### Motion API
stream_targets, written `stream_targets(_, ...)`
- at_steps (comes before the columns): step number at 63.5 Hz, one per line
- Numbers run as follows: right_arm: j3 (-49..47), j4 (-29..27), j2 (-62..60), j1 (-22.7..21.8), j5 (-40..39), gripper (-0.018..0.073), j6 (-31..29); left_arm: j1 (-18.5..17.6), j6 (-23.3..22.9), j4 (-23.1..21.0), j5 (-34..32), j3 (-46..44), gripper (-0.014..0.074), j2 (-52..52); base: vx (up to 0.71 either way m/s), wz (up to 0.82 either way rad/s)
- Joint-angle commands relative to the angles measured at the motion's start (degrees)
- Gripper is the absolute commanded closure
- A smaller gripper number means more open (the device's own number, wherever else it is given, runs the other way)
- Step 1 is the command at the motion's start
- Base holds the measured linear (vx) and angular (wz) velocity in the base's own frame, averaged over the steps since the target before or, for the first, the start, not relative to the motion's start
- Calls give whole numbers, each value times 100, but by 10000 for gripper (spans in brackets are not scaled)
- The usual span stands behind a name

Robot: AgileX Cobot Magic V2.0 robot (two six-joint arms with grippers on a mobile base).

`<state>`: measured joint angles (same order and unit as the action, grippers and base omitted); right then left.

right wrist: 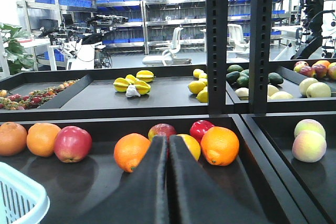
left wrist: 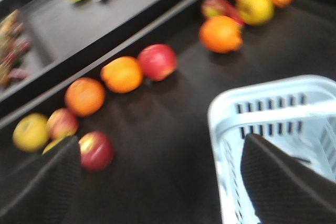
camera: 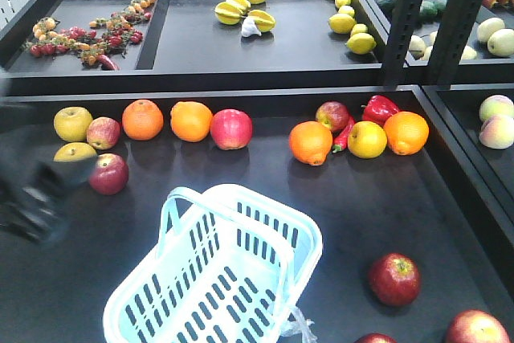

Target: Pick three apples into basket with both arms

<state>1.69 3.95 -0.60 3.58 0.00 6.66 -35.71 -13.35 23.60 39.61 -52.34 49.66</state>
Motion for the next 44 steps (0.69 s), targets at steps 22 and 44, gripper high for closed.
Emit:
stream_targets(22, 76, 30, -58, -12, -418, 568, -6, -31, -1917, 1262, 1974, -131, 11, -1624, 0, 0)
stream_targets(44, -112, -189, -58, -12, -1052, 568, 344, -31, -1868, 1283, 2145, -131, 11, -2236, 0, 0)
